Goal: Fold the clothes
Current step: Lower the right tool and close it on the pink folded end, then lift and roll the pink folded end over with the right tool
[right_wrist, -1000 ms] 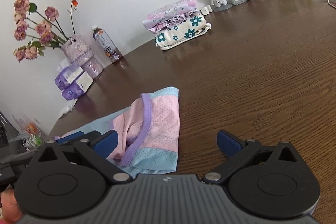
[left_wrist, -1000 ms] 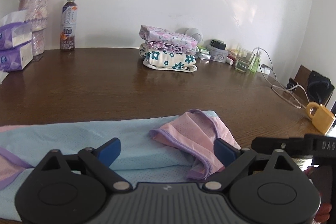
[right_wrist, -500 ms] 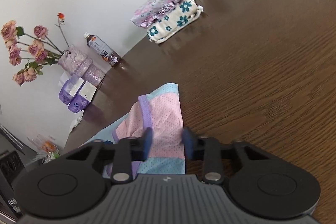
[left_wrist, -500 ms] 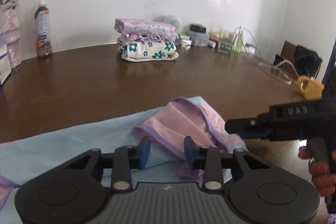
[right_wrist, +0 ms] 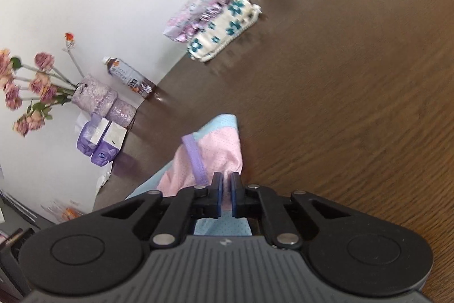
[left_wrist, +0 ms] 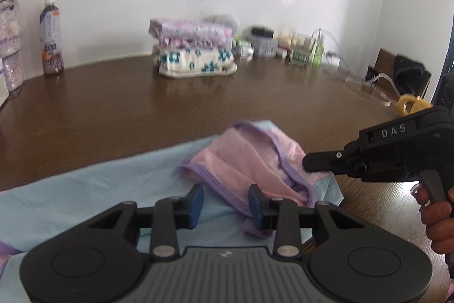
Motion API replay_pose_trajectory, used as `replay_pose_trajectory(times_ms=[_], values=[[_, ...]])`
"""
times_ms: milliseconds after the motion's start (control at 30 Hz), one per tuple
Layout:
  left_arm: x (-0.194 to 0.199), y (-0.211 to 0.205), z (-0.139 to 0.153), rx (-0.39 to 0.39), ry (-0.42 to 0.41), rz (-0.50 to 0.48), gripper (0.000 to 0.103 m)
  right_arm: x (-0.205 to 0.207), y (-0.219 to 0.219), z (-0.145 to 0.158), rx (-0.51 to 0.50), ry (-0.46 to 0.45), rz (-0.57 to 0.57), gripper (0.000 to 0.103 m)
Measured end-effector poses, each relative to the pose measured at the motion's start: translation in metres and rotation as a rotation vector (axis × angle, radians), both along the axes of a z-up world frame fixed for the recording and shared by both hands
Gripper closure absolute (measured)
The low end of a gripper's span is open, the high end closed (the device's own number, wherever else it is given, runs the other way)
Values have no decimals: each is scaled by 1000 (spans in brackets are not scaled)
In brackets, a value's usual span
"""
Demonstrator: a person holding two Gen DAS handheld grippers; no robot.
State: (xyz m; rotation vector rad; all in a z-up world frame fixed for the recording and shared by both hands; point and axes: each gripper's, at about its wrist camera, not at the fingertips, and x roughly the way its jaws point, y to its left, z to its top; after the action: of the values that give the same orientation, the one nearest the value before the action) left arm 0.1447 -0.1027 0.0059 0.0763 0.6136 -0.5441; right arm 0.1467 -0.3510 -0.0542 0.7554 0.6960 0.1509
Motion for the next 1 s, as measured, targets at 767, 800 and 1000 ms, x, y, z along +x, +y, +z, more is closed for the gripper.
replay_pose_trajectory(times_ms=[767,800,1000], values=[[-8,40,13,32,-27,-75,92,20,131,85,-640,-163,472,98],[-10,46,14,26,-25,-64,92,21,136,84,-640,-159,486,98],[-23,79,19,-36,-23,-9,86,30,157,72,-597,-122,534,98]])
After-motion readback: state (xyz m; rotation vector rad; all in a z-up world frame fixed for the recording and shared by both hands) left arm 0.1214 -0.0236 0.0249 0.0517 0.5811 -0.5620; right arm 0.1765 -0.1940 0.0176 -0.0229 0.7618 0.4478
